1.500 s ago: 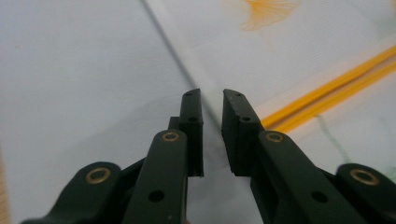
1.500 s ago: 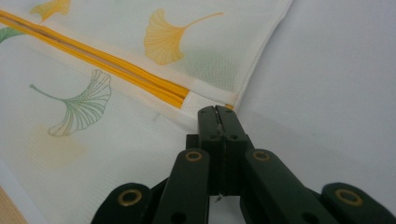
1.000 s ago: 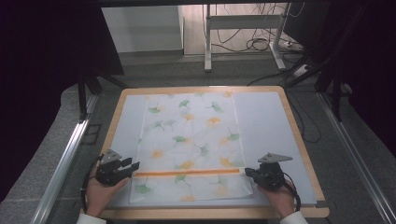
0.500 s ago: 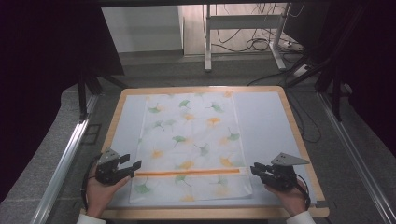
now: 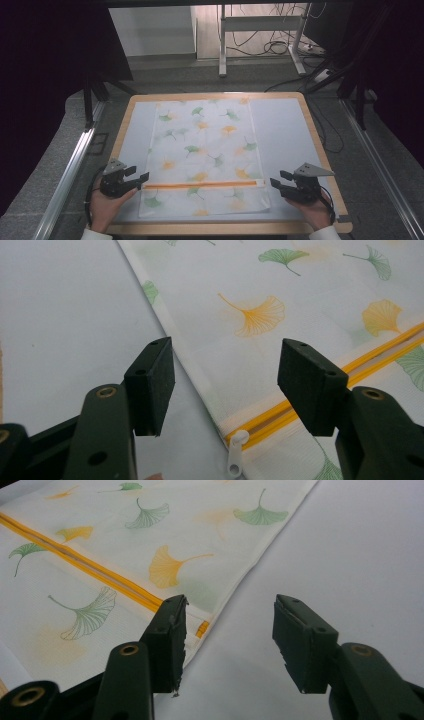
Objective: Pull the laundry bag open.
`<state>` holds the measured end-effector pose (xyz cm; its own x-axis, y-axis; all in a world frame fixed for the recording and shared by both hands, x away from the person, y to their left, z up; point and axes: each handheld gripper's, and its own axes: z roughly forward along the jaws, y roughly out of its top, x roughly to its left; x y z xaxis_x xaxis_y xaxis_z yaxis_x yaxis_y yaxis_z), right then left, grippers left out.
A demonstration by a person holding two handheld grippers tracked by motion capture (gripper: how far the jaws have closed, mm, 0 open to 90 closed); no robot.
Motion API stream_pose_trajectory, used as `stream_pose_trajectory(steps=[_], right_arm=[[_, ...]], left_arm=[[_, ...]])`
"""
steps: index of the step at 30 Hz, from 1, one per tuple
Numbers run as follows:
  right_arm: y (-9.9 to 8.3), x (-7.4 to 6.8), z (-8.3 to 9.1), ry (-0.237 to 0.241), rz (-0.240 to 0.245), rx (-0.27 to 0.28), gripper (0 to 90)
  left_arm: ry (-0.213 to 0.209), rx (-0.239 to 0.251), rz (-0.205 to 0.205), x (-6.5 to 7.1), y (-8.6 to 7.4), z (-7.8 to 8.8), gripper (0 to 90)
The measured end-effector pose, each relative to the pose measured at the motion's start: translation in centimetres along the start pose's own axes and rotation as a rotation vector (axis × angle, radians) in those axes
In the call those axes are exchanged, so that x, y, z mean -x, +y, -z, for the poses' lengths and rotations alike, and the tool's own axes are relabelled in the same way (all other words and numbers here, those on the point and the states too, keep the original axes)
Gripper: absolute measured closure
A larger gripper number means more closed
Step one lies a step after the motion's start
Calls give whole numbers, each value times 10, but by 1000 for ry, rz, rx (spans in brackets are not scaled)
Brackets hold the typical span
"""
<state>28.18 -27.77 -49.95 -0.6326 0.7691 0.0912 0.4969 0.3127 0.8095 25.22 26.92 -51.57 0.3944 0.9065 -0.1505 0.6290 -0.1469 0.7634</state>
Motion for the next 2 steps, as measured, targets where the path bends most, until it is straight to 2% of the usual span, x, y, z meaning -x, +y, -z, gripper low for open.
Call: stream_pose_trajectory(steps=[2], right_arm=[[0, 1, 0, -3, -3, -8, 438]], left_arm=[[2, -8, 2, 1, 0, -1, 389]])
